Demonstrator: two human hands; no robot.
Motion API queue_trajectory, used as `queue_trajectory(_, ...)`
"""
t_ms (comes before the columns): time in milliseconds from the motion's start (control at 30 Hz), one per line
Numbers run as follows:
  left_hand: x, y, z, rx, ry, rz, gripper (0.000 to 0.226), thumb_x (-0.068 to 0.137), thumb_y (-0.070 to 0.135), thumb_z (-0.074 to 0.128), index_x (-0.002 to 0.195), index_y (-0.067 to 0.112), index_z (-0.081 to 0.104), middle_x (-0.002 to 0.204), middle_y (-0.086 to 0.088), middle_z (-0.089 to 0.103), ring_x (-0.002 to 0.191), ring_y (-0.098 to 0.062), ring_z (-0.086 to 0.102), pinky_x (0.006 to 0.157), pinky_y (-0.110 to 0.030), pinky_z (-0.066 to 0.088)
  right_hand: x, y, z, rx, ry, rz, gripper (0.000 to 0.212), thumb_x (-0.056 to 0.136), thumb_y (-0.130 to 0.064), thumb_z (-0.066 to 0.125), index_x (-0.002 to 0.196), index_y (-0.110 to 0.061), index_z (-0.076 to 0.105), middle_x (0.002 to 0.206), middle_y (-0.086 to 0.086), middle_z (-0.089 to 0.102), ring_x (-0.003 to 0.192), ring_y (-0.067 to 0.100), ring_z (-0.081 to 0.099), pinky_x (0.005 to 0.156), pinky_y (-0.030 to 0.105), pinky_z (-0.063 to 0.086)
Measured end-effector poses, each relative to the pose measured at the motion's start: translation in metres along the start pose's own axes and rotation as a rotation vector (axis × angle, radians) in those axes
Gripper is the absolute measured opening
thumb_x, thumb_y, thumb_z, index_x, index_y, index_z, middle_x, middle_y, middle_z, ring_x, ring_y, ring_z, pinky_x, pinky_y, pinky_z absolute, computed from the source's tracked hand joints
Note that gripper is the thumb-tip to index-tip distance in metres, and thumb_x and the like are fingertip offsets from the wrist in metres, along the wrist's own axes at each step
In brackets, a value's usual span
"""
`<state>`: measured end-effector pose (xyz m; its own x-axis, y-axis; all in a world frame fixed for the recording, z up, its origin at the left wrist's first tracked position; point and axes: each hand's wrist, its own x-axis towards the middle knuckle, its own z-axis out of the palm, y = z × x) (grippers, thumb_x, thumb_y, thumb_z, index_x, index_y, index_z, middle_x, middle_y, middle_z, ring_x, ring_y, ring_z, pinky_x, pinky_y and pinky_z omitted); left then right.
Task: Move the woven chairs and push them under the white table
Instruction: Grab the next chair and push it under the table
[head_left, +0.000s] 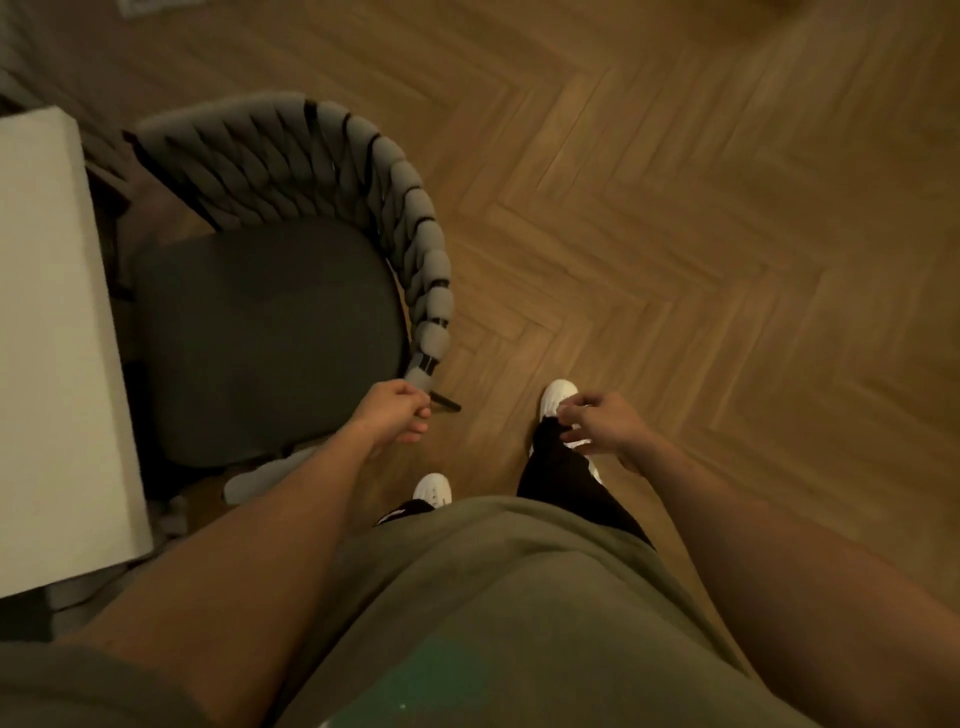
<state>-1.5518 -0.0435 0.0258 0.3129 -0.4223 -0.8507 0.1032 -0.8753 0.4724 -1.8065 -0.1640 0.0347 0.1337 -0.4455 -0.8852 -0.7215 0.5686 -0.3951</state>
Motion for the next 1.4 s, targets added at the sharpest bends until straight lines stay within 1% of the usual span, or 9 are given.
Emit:
queue_trajectory(300, 0.035, 0.096, 0.031, -0.23, 0.191, -0.16, 0.017, 0.099, 0.007, 0.051, 0.109, 0.009, 0.063, 0.102, -0.011, 0.068, 0.082, -0.02, 0.066, 0.075, -0.034, 0.058, 0.084, -0.128, -0.105, -0.323, -0.178, -0.109, 0.02, 0.099, -0.019, 0.061, 0.117, -0.01, 0.064, 0.112, 0.009, 0.068, 0.092, 0.021, 0.07, 0.079, 0.037, 0.057)
queue_trajectory(433, 0.047, 0.125, 0.034, -0.375, 0.227, -0.183, 0.02, 0.097, 0.005, 0.052, 0.112, 0.011, 0.063, 0.105, -0.011, 0.069, 0.093, -0.025, 0.07, 0.088, -0.044, 0.059, 0.117, -0.192, -0.106, -0.474, -0.261, -0.166, 0.018, 0.098, -0.021, 0.063, 0.114, -0.014, 0.064, 0.111, 0.008, 0.069, 0.097, 0.023, 0.071, 0.074, 0.035, 0.058)
queue_trajectory(600, 0.072, 0.143, 0.025, -0.613, 0.319, -0.231, 0.018, 0.097, 0.004, 0.052, 0.109, 0.009, 0.064, 0.103, -0.013, 0.07, 0.089, -0.025, 0.069, 0.083, -0.039, 0.058, 0.15, -0.276, -0.078, -0.654, -0.351, -0.232, 0.004, 0.097, -0.022, 0.064, 0.101, -0.022, 0.064, 0.108, 0.007, 0.07, 0.092, 0.021, 0.071, 0.083, 0.039, 0.059)
queue_trajectory(733, 0.098, 0.148, 0.011, -0.785, 0.365, -0.291, 0.016, 0.095, 0.002, 0.056, 0.103, 0.011, 0.066, 0.097, -0.013, 0.071, 0.083, -0.026, 0.069, 0.081, -0.042, 0.059, 0.166, -0.339, -0.047, -0.809, -0.389, -0.289, 0.018, 0.098, -0.023, 0.063, 0.114, -0.017, 0.065, 0.108, 0.005, 0.069, 0.095, 0.021, 0.07, 0.082, 0.038, 0.061)
queue_trajectory(833, 0.106, 0.153, 0.003, -0.904, 0.409, -0.314, 0.014, 0.095, 0.001, 0.054, 0.097, 0.01, 0.065, 0.088, -0.015, 0.069, 0.071, -0.026, 0.066, 0.069, -0.039, 0.057, 0.17, -0.371, -0.029, -0.923, -0.441, -0.283, 0.02, 0.098, -0.024, 0.063, 0.117, -0.017, 0.064, 0.109, 0.005, 0.069, 0.097, 0.022, 0.07, 0.085, 0.039, 0.061)
queue_trajectory(1000, 0.111, 0.153, -0.01, -1.063, 0.454, -0.34, 0.015, 0.099, 0.009, 0.052, 0.105, 0.015, 0.064, 0.096, -0.009, 0.069, 0.079, -0.02, 0.066, 0.056, -0.029, 0.053, 0.18, -0.418, 0.019, -1.132, -0.521, -0.291, 0.024, 0.099, -0.026, 0.062, 0.122, -0.017, 0.062, 0.112, 0.007, 0.068, 0.098, 0.021, 0.069, 0.08, 0.035, 0.06)
queue_trajectory(1100, 0.11, 0.151, -0.01, -1.184, 0.511, -0.357, 0.014, 0.1, 0.011, 0.053, 0.109, 0.012, 0.064, 0.102, -0.009, 0.067, 0.09, -0.023, 0.068, 0.07, -0.035, 0.06, 0.178, -0.433, 0.045, -1.238, -0.559, -0.326, 0.024, 0.099, -0.022, 0.062, 0.121, -0.012, 0.063, 0.112, 0.012, 0.069, 0.096, 0.023, 0.069, 0.069, 0.028, 0.057)
queue_trajectory(1200, 0.108, 0.151, -0.001, -1.344, 0.575, -0.388, 0.01, 0.1, 0.01, 0.054, 0.104, 0.008, 0.062, 0.099, -0.01, 0.066, 0.087, -0.024, 0.067, 0.081, -0.041, 0.06, 0.182, -0.446, 0.065, -1.349, -0.618, -0.344, 0.018, 0.099, -0.022, 0.063, 0.113, -0.012, 0.066, 0.112, 0.015, 0.07, 0.096, 0.024, 0.069, 0.067, 0.028, 0.057)
queue_trajectory(1400, 0.107, 0.16, 0.031, -1.651, 0.752, -0.504, 0.009, 0.099, 0.008, 0.054, 0.104, 0.006, 0.061, 0.094, -0.016, 0.066, 0.076, -0.024, 0.065, 0.061, -0.034, 0.058, 0.192, -0.47, 0.094, -1.591, -0.75, -0.337, 0.016, 0.1, -0.025, 0.061, 0.112, -0.014, 0.066, 0.114, 0.009, 0.067, 0.097, 0.021, 0.067, 0.069, 0.029, 0.056)
